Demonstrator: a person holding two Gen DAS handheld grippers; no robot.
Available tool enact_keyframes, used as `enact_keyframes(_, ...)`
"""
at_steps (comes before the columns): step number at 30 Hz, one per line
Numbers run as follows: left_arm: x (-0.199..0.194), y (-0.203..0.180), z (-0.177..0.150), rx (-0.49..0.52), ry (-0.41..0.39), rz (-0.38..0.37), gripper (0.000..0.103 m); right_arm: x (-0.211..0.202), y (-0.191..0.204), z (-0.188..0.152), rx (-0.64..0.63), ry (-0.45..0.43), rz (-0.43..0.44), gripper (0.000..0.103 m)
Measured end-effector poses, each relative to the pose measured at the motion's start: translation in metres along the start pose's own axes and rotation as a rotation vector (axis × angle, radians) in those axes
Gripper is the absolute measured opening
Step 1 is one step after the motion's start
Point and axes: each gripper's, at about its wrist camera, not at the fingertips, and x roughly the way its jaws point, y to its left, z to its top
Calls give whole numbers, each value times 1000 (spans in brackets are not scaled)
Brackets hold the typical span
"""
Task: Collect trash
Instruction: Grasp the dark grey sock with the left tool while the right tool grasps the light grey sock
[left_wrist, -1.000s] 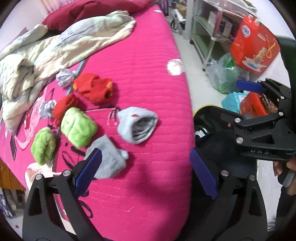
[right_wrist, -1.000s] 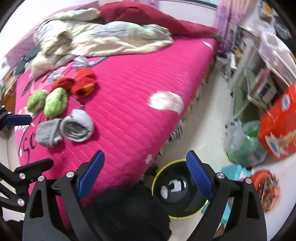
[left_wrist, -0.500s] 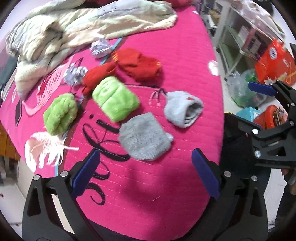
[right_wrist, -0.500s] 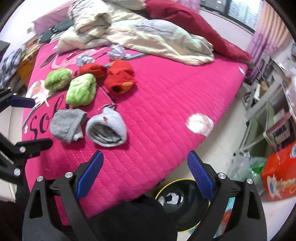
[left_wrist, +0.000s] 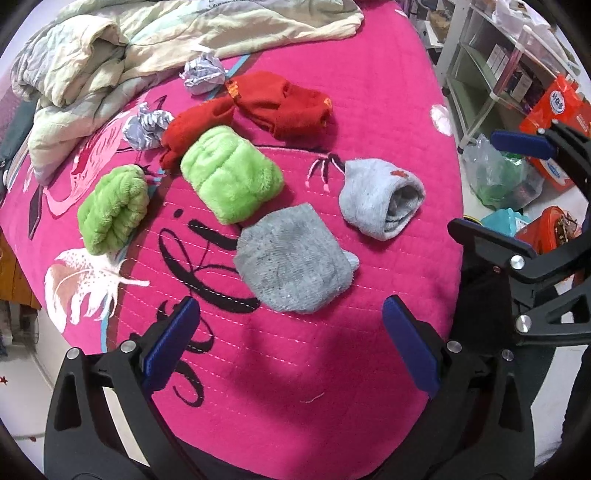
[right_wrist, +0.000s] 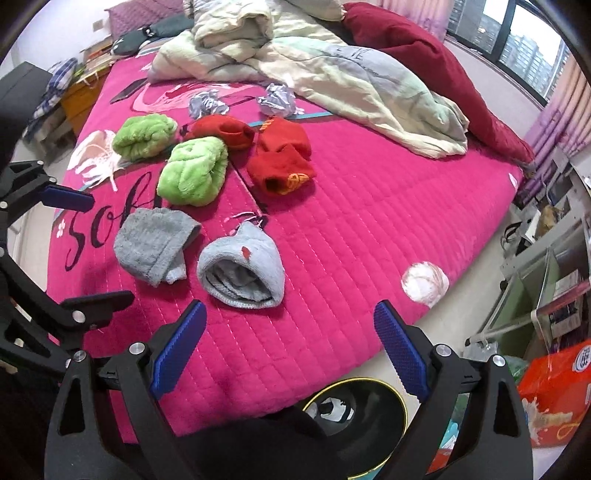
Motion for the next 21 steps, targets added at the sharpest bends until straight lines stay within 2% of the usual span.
enact_keyframes(11, 45, -4, 16, 7, 41, -23, 97, 24, 3, 7, -62, 46, 47, 89)
enact_keyframes(12, 53, -2, 18, 9, 37, 5, 97, 28, 4, 8, -70, 54, 56, 89)
enact_keyframes(13, 59, -1, 18, -1, 44, 24, 91, 32, 5, 10, -75, 61, 61, 89)
enact_keyframes(14, 64, 6, 17, -41, 67, -42, 82, 36, 7, 11, -82, 68, 65, 88)
enact_keyframes(15, 62, 11, 15, -76, 56, -76, 80, 40, 9, 12, -97, 74, 70, 88)
enact_keyframes(16, 58, 12, 14, -77, 40, -75, 65, 42, 11, 13, -108, 74, 68, 88)
enact_keyframes(17, 53, 13, 12, -73, 27, -69, 54, 45, 13, 15, -120, 76, 64, 88)
enact_keyframes(19, 49, 19, 10, -93, 30, -88, 46, 51, 18, 18, -143, 86, 85, 88)
enact_keyframes(21, 48, 23, 10, -104, 37, -107, 44, 58, 21, 23, -159, 94, 100, 88)
